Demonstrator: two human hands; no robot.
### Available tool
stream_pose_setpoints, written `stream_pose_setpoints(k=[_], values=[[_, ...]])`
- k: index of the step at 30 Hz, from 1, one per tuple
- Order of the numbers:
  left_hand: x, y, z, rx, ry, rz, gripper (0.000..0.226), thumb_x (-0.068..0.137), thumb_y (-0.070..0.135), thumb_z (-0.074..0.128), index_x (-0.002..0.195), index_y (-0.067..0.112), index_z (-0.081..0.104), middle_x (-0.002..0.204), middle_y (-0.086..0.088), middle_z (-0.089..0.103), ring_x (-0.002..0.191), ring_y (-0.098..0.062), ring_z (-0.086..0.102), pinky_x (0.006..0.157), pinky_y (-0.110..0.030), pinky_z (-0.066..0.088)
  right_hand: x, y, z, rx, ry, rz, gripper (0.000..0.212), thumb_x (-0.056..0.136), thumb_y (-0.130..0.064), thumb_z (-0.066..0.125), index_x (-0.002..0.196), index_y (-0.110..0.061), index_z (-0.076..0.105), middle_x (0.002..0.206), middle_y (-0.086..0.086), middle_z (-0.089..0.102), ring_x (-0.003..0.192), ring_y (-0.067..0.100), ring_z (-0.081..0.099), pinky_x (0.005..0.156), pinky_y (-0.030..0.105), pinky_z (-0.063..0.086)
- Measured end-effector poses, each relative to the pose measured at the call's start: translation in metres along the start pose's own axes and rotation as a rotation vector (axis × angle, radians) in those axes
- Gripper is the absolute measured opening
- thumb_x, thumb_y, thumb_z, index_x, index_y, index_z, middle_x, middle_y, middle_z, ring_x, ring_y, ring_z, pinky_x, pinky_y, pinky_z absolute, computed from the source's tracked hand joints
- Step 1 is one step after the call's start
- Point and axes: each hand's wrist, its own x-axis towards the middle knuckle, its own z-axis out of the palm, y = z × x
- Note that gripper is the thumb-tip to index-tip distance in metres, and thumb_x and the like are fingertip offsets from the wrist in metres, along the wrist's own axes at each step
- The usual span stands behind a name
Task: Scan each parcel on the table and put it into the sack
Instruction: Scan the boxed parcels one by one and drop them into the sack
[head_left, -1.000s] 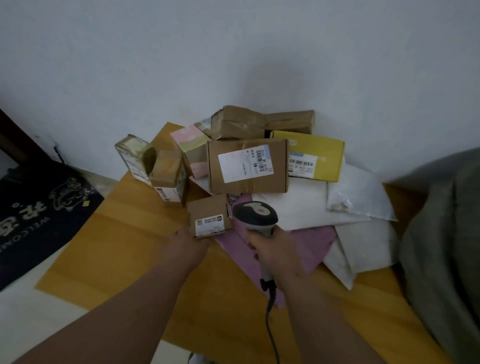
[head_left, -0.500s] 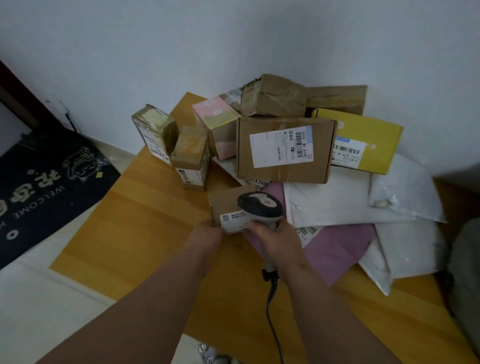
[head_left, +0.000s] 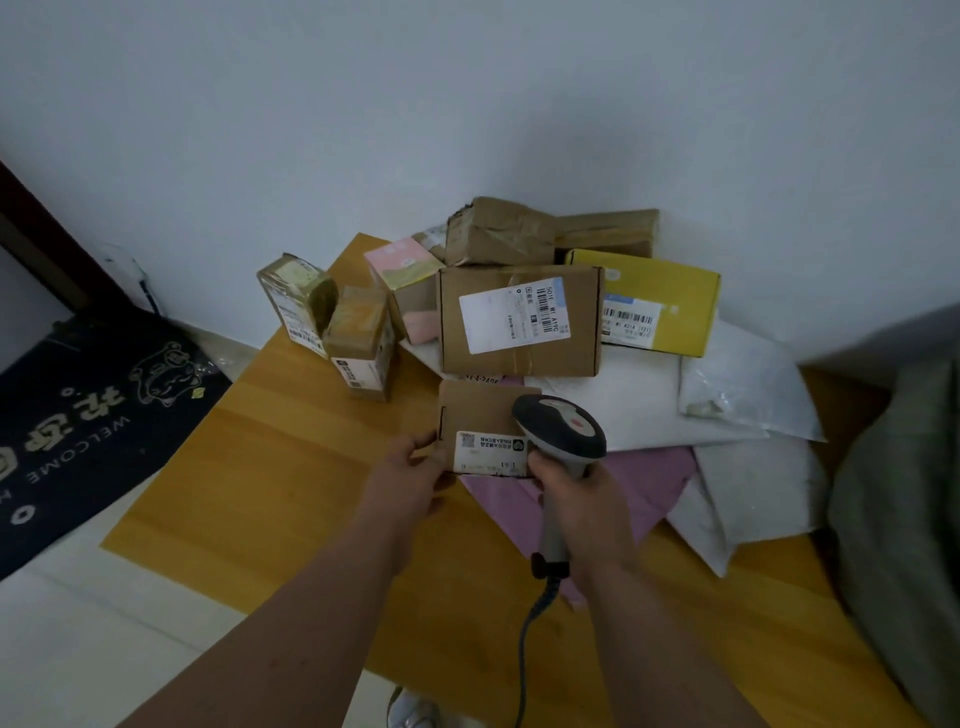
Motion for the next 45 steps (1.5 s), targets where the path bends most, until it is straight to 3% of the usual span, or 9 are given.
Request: stream_pose_setpoints(k=[5, 10, 20, 25, 30, 33, 36, 39, 45], values=[[-0.041, 0.001, 0.032, -0.031, -0.049, 0.087, 0.029, 0.097, 0.023, 0.058, 0.126, 0.024, 0.056, 0.112, -0.003, 0.065, 0.1, -0.017, 0.063, 0.085, -0.037, 0.053, -0.024, -0.002, -0.049, 0.098, 0.015, -0.005, 0.016, 0.085, -0.028, 0.074, 0.1, -0.024, 0.069, 0.1, -0.005, 0.073, 0.101, 0.017, 0.066, 0.09, 0.037, 0.054], [-0.082, -0.005, 0.069, -0.073, -0.1, 0.134, 0.02, 0.095, 0.016, 0.06, 0.114, 0.02, 0.06, 0.113, -0.006, 0.065, 0.1, -0.021, 0.064, 0.083, -0.036, 0.055, -0.048, 0.002, -0.102, 0.157, 0.057, -0.05, 0.013, 0.086, -0.022, 0.073, 0.097, -0.028, 0.068, 0.101, -0.002, 0.073, 0.101, 0.02, 0.066, 0.091, 0.041, 0.054], [-0.136, -0.001, 0.125, -0.332, -0.059, 0.096, 0.048, 0.093, 0.011, 0.064, 0.138, 0.018, 0.049, 0.095, -0.008, 0.069, 0.081, -0.021, 0.064, 0.066, -0.03, 0.052, -0.084, -0.003, -0.182, 0.211, 0.108, -0.15, 0.01, 0.088, -0.021, 0.072, 0.086, -0.029, 0.065, 0.084, -0.005, 0.071, 0.088, 0.016, 0.065, 0.078, 0.035, 0.053], [-0.161, -0.001, 0.143, -0.321, -0.162, 0.063, 0.048, 0.095, 0.015, 0.06, 0.14, 0.03, 0.049, 0.1, -0.011, 0.069, 0.079, -0.022, 0.06, 0.067, -0.031, 0.052, -0.094, -0.004, -0.201, 0.222, 0.093, -0.22, 0.016, 0.087, -0.024, 0.073, 0.092, -0.037, 0.066, 0.094, -0.015, 0.072, 0.102, 0.015, 0.065, 0.089, 0.038, 0.052], [-0.179, -0.003, 0.154, -0.205, -0.232, 0.053, 0.033, 0.1, 0.015, 0.049, 0.13, 0.024, 0.056, 0.091, -0.011, 0.065, 0.071, -0.021, 0.056, 0.054, -0.025, 0.048, -0.104, -0.003, -0.209, 0.252, 0.026, -0.272, 0.023, 0.087, -0.023, 0.074, 0.102, -0.04, 0.07, 0.098, -0.024, 0.074, 0.108, 0.007, 0.063, 0.103, 0.044, 0.05], [-0.185, -0.006, 0.152, -0.211, -0.297, 0.012, 0.028, 0.097, 0.012, 0.053, 0.123, 0.006, 0.06, 0.091, -0.014, 0.065, 0.074, -0.024, 0.059, 0.061, -0.028, 0.056, -0.107, -0.003, -0.209, 0.282, 0.073, -0.257, 0.021, 0.087, -0.021, 0.075, 0.092, -0.04, 0.069, 0.089, -0.02, 0.075, 0.104, 0.014, 0.065, 0.1, 0.047, 0.053], [-0.182, -0.01, 0.145, -0.192, -0.421, -0.006, 0.041, 0.087, -0.014, 0.052, 0.125, 0.004, 0.054, 0.103, -0.019, 0.065, 0.084, -0.028, 0.063, 0.078, -0.034, 0.058, -0.107, -0.004, -0.212, 0.344, 0.137, -0.212, 0.013, 0.088, -0.018, 0.072, 0.09, -0.03, 0.069, 0.088, -0.006, 0.073, 0.097, 0.021, 0.067, 0.089, 0.038, 0.056], [-0.176, -0.011, 0.138, -0.009, -0.426, 0.089, 0.058, 0.078, -0.028, 0.052, 0.125, 0.006, 0.055, 0.114, -0.016, 0.062, 0.087, -0.027, 0.066, 0.071, -0.031, 0.059, -0.109, -0.008, -0.21, 0.364, 0.177, -0.195, 0.006, 0.087, -0.018, 0.071, 0.082, -0.02, 0.069, 0.079, -0.001, 0.069, 0.087, 0.023, 0.065, 0.078, 0.037, 0.052], [-0.17, -0.003, 0.116, 0.213, -0.263, 0.296, 0.022, 0.087, 0.012, 0.07, 0.105, 0.023, 0.067, 0.111, 0.002, 0.066, 0.097, -0.018, 0.061, 0.073, -0.028, 0.048, -0.112, -0.01, -0.189, 0.306, 0.19, -0.174, 0.005, 0.088, -0.022, 0.071, 0.092, -0.023, 0.071, 0.087, -0.003, 0.075, 0.091, 0.022, 0.071, 0.084, 0.041, 0.059]])
